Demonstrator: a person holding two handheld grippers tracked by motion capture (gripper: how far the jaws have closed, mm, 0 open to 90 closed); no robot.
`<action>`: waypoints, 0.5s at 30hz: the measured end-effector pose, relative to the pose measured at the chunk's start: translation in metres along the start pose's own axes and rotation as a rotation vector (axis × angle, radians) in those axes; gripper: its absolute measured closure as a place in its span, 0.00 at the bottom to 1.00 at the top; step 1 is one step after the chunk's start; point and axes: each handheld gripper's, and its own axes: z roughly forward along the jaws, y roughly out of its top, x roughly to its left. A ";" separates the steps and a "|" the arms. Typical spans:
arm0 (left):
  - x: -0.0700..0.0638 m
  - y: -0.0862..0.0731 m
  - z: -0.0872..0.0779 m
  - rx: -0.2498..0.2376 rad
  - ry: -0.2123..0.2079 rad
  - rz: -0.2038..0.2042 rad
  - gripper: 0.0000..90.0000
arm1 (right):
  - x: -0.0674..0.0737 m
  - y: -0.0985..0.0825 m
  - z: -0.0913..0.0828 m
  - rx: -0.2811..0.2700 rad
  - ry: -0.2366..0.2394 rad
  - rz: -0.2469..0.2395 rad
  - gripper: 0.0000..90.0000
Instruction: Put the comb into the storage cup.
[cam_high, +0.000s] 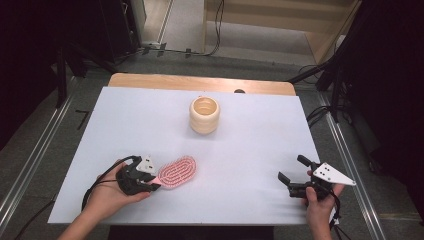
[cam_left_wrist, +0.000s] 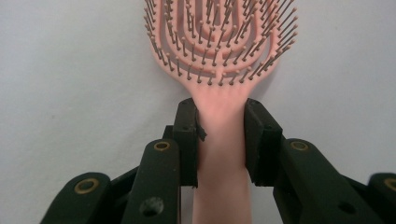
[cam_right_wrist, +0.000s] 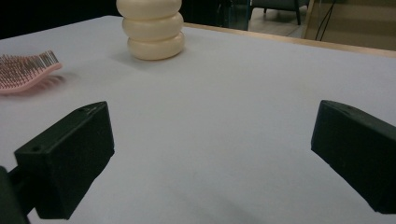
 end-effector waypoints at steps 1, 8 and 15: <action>0.000 0.000 0.000 -0.008 0.004 -0.007 0.78 | 0.000 0.000 0.000 -0.002 0.002 0.004 0.00; 0.002 0.001 -0.002 -0.081 0.035 -0.015 0.78 | 0.001 0.002 0.000 0.007 0.003 0.001 0.00; 0.001 0.005 -0.002 -0.152 0.044 -0.028 0.78 | 0.005 0.005 -0.002 0.004 0.020 0.010 0.00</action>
